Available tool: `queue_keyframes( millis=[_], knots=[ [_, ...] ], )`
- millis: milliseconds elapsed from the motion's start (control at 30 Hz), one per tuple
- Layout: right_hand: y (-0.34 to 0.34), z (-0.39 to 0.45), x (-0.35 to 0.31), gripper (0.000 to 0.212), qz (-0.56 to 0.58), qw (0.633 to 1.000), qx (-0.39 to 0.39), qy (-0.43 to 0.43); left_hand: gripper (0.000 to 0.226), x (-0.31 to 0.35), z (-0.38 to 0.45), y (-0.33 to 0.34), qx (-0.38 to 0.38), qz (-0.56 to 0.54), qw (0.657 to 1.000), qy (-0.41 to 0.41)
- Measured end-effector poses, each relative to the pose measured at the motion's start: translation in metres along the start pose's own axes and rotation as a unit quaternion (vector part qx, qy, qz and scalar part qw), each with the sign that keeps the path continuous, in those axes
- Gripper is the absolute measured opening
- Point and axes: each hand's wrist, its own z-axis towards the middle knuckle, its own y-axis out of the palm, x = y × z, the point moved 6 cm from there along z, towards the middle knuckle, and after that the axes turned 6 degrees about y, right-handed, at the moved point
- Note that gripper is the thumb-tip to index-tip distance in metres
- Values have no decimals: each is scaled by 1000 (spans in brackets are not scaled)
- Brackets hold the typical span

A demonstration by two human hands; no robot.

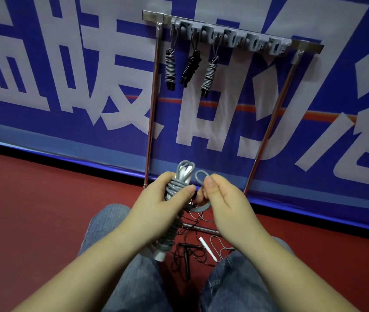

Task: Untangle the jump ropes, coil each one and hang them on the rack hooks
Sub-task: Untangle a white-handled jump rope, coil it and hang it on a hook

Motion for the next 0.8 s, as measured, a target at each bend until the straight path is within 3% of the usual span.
queue_keyframes(
  millis=[67,233,600,700,800],
  knots=[
    [2,1,-1,35,-27,999,-17,-6,13,-1,0,2,-16,-3,1000,7],
    [-1,2,-7,35,-55,998,-10,-29,50,0,0,5,-54,17,998,15],
    [-6,-1,-24,36,-131,990,53,-21,70,30,-9,9,-54,245,964,88],
    [-6,-1,-25,36,-106,991,78,-21,72,35,-5,9,-56,258,959,102],
    [-9,-1,-23,27,-9,996,87,5,68,36,-2,8,-56,220,969,101]
  ],
)
